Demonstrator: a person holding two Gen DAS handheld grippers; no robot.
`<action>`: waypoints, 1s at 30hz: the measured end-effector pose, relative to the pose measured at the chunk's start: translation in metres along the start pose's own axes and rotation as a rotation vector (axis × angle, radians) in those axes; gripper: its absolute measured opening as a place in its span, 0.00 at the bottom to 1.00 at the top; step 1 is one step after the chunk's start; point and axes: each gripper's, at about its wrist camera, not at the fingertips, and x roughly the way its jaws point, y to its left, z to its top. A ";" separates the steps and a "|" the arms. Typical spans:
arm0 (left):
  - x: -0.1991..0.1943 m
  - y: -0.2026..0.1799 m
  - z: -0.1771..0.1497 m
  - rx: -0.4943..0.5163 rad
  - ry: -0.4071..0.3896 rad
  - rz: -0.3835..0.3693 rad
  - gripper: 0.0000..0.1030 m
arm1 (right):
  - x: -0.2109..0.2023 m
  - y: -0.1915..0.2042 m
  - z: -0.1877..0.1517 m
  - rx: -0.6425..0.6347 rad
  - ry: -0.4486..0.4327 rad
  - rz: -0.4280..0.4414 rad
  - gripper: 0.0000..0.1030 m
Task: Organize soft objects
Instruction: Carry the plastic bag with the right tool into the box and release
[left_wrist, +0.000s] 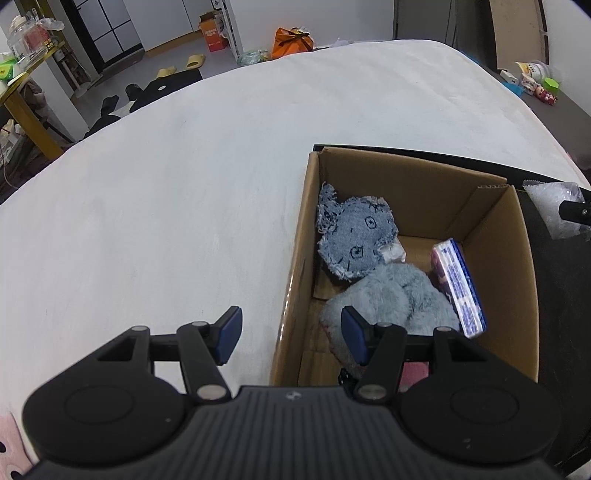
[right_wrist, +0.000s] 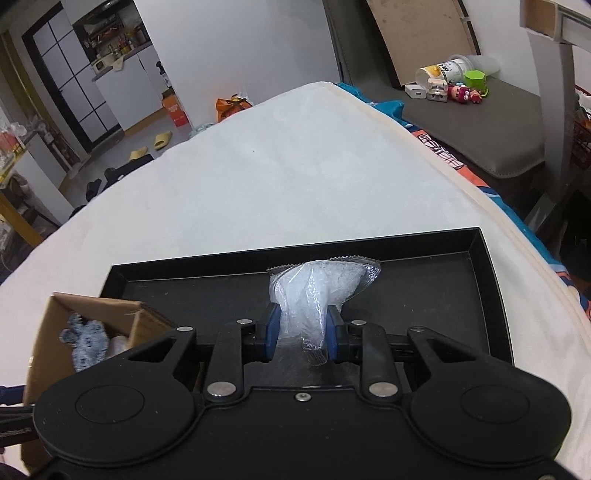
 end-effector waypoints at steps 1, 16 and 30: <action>-0.001 0.001 -0.001 0.000 -0.001 -0.002 0.56 | -0.003 0.001 0.000 0.002 -0.001 0.004 0.24; -0.004 0.008 -0.014 -0.038 0.015 -0.064 0.56 | -0.044 0.036 0.002 -0.032 -0.035 0.054 0.24; -0.007 0.029 -0.031 -0.080 0.021 -0.145 0.52 | -0.065 0.089 -0.006 -0.116 -0.026 0.149 0.25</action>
